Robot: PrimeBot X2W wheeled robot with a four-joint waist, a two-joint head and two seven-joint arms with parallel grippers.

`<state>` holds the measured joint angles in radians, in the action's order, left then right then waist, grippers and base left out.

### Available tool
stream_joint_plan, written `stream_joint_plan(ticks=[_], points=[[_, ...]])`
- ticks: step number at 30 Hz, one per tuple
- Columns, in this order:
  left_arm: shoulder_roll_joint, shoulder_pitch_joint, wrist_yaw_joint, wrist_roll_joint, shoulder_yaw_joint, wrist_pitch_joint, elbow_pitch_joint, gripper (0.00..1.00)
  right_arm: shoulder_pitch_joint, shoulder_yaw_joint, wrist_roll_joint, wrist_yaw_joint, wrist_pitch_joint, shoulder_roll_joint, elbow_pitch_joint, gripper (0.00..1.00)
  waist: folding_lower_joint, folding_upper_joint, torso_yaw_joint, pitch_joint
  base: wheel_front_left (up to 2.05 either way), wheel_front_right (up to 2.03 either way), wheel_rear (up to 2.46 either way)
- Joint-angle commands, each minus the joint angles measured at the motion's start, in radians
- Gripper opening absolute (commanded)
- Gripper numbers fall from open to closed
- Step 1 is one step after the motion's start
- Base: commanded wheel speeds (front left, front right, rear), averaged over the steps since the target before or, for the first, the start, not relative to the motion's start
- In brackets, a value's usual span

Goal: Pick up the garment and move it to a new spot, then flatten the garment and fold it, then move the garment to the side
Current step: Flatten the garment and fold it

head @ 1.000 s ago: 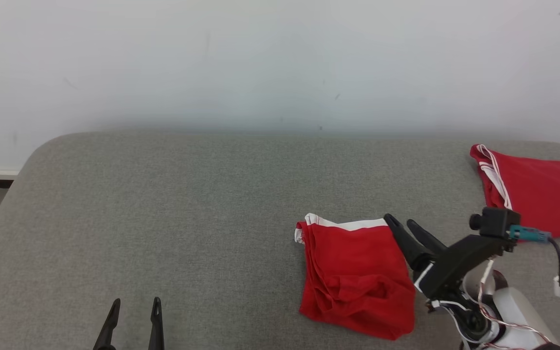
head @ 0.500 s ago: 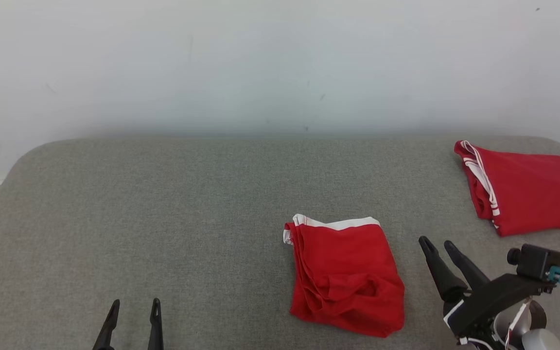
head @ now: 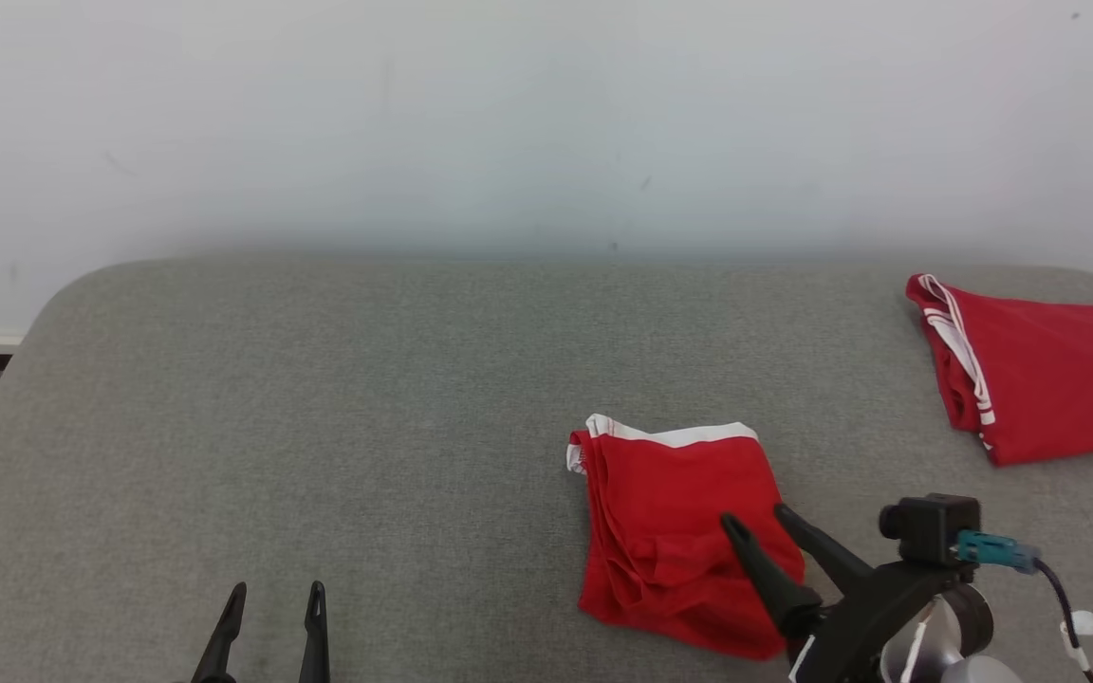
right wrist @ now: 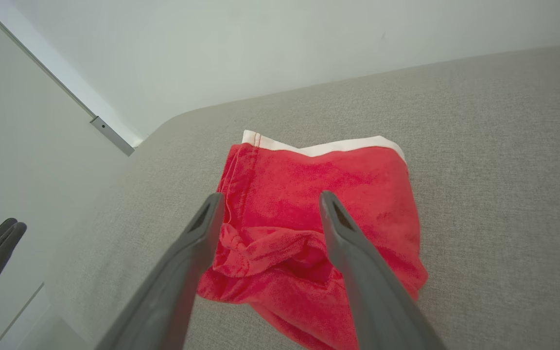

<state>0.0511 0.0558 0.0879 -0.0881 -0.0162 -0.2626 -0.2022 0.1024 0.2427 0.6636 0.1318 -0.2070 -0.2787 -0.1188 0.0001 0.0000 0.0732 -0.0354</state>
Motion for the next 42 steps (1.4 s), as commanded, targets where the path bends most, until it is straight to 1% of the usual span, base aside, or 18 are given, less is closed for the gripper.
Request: stream_joint_plan(ticks=[1,11,12,15,16,17,18,19,24,32,37,38,39,42], points=[[-0.001,-0.006,-0.002,0.004,-0.001,-0.003,-0.002,1.00,0.015,0.021,-0.011,-0.002,-0.007,-0.008,-0.009,1.00,-0.0001,0.0000,0.015,0.004,0.00,0.00,0.00],[-0.001,-0.006,-0.008,-0.009,-0.014,-0.003,-0.006,1.00,0.091,0.169,-0.035,-0.002,-0.026,-0.049,-0.110,1.00,-0.0001,0.0000,0.077,0.018,0.00,0.00,0.00],[-0.001,-0.007,-0.010,-0.012,-0.014,-0.003,-0.008,1.00,0.100,0.199,-0.037,-0.002,-0.031,-0.055,-0.135,1.00,-0.0001,0.0000,0.087,0.020,0.00,0.00,0.00],[-0.002,-0.007,-0.014,-0.016,-0.017,-0.003,-0.007,1.00,0.112,0.217,-0.041,-0.002,-0.038,-0.064,-0.160,1.00,-0.0001,0.0000,0.093,0.021,0.00,0.00,0.00],[-0.001,-0.007,-0.015,-0.018,-0.017,-0.003,-0.007,1.00,0.121,0.225,-0.050,-0.002,-0.039,-0.069,-0.172,0.82,-0.0001,0.0000,0.095,0.021,0.00,0.00,0.00],[-0.001,-0.007,-0.016,-0.019,-0.018,-0.003,-0.007,1.00,0.127,0.232,-0.055,-0.002,-0.037,-0.072,-0.186,0.40,-0.0001,0.0000,0.097,0.022,0.00,0.00,0.00],[-0.002,-0.007,-0.015,-0.021,-0.019,-0.003,-0.008,1.00,0.132,0.237,-0.056,-0.002,-0.037,-0.070,-0.201,0.15,-0.0001,0.0000,0.098,0.022,0.00,0.00,0.00],[-0.001,-0.008,-0.016,-0.021,-0.021,-0.003,-0.009,1.00,0.135,0.244,-0.054,-0.002,-0.037,-0.067,-0.213,0.00,-0.0001,0.0000,0.100,0.023,0.00,0.00,0.00],[-0.001,-0.004,-0.022,-0.026,-0.020,-0.003,-0.010,1.00,0.156,0.269,-0.043,-0.002,-0.019,-0.060,-0.237,0.00,-0.0001,0.0000,0.101,0.019,0.00,0.00,0.00],[-0.001,0.002,-0.023,-0.031,-0.024,-0.003,-0.008,1.00,0.130,0.277,0.055,-0.002,-0.007,-0.015,-0.186,0.00,-0.0001,0.0000,0.104,0.013,0.00,0.00,0.00],[-0.001,0.000,-0.025,-0.035,-0.028,-0.003,-0.011,1.00,0.095,0.293,0.048,-0.002,-0.003,0.008,-0.196,0.00,-0.0001,0.0000,0.109,0.015,0.00,0.00,0.00],[-0.001,-0.001,-0.024,-0.035,-0.029,-0.003,-0.013,1.00,0.091,0.296,0.045,-0.002,0.002,0.015,-0.204,0.42,-0.0001,0.0000,0.109,0.015,0.00,0.00,0.00],[-0.001,-0.001,-0.024,-0.035,-0.028,-0.003,-0.014,1.00,0.087,0.295,0.047,-0.002,0.007,0.023,-0.214,1.00,-0.0001,0.0000,0.108,0.015,0.00,0.00,0.00],[-0.001,-0.002,-0.023,-0.032,-0.026,-0.003,-0.015,1.00,0.095,0.296,0.034,-0.002,0.035,0.024,-0.230,1.00,-0.0001,0.0000,0.105,0.012,0.00,0.00,0.00]])
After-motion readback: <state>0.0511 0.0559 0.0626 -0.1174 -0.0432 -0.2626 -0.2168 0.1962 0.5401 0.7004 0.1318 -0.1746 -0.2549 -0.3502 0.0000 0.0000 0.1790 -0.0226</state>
